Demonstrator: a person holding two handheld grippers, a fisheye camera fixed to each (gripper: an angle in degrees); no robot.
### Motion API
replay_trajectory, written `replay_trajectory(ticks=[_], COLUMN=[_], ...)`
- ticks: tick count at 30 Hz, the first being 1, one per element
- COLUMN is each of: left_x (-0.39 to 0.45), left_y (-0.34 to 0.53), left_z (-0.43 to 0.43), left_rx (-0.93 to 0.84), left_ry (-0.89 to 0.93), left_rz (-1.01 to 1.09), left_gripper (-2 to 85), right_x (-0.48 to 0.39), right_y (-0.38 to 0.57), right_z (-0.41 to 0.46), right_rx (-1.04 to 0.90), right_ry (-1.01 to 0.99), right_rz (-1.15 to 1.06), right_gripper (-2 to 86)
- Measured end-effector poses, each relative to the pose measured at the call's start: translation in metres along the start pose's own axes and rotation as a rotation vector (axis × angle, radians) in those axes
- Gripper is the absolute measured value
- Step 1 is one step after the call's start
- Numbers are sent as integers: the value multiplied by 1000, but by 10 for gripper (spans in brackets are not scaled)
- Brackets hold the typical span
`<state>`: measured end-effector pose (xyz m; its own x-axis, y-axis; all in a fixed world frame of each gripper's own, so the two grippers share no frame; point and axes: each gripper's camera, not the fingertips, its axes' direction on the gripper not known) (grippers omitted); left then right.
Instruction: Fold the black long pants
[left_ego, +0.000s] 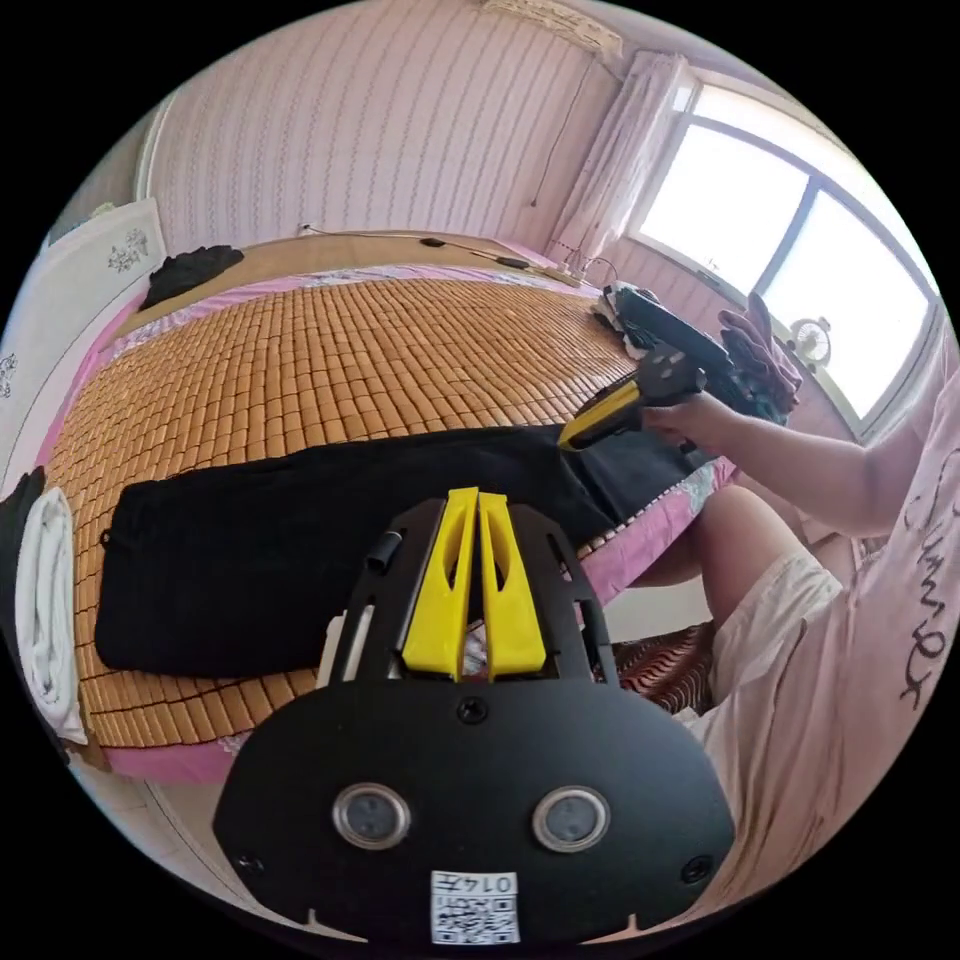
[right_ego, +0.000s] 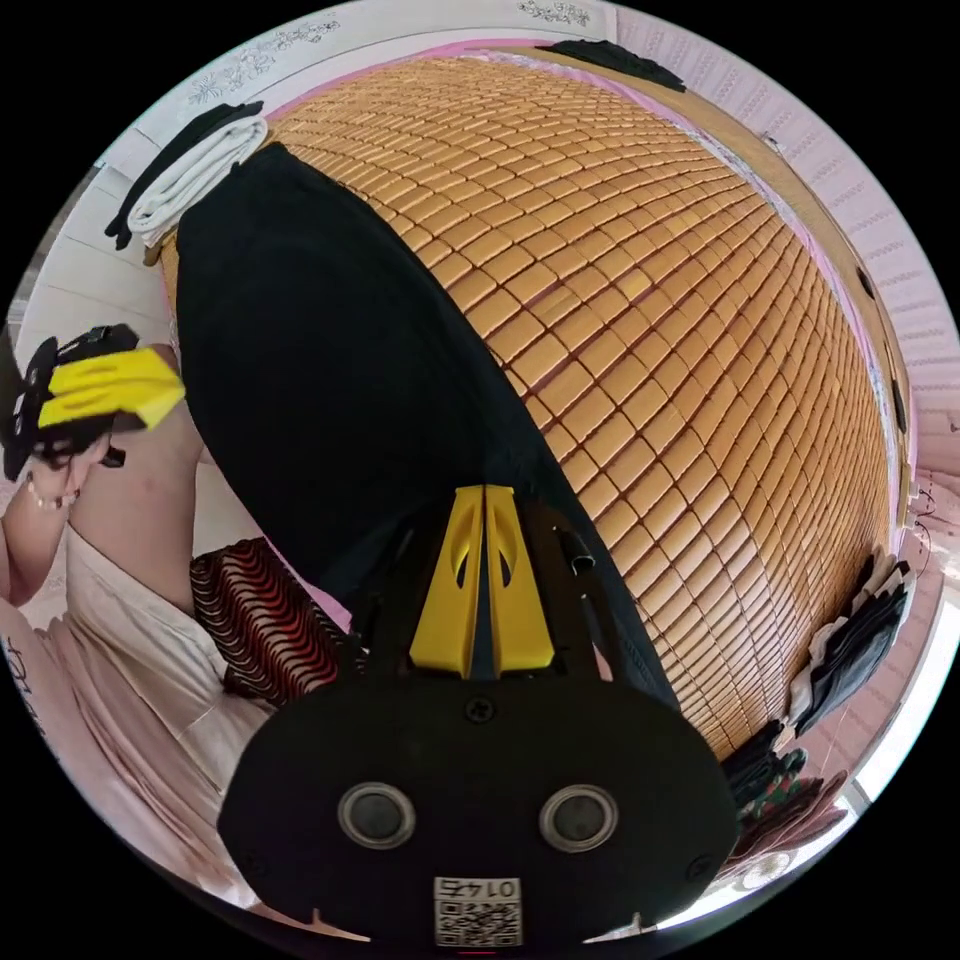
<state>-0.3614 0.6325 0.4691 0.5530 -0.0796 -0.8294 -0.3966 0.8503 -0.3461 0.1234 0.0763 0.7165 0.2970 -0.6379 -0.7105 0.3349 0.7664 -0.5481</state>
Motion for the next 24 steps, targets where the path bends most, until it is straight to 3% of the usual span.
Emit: replay_trajectory(ticks=[3,7,9,13,15,20,24], left_x=[51,75,83,88,97,96,89], left_y=[-16,-28,-27,-31,-32,-35,-38], left_z=[55,88,115,115,114,120,105], left_rx=[-75,-164,-317,-301,-305,-291,-254], left_ry=[150,55,76,60,-22,14,74], left_rz=[75,154,232,239,288,246,188], left_gripper=[-10,-10,-10,-10,-10,-10,-10], right_x=[7,21,29,38,44,71,118], right_y=[-8,-9,-5,4,17,69,192], right_z=[-1,-4,1,-4,1,-5,-21], right_rx=[-102,-85,-102,-154,-114,53,321], right_ry=[-14,7,-6,-18,-8,-103,-105], right_rz=[-55,-39,-44,-75,-38,49,371], right_gripper=[-7,-7,-8,-7,-8,-9,-7])
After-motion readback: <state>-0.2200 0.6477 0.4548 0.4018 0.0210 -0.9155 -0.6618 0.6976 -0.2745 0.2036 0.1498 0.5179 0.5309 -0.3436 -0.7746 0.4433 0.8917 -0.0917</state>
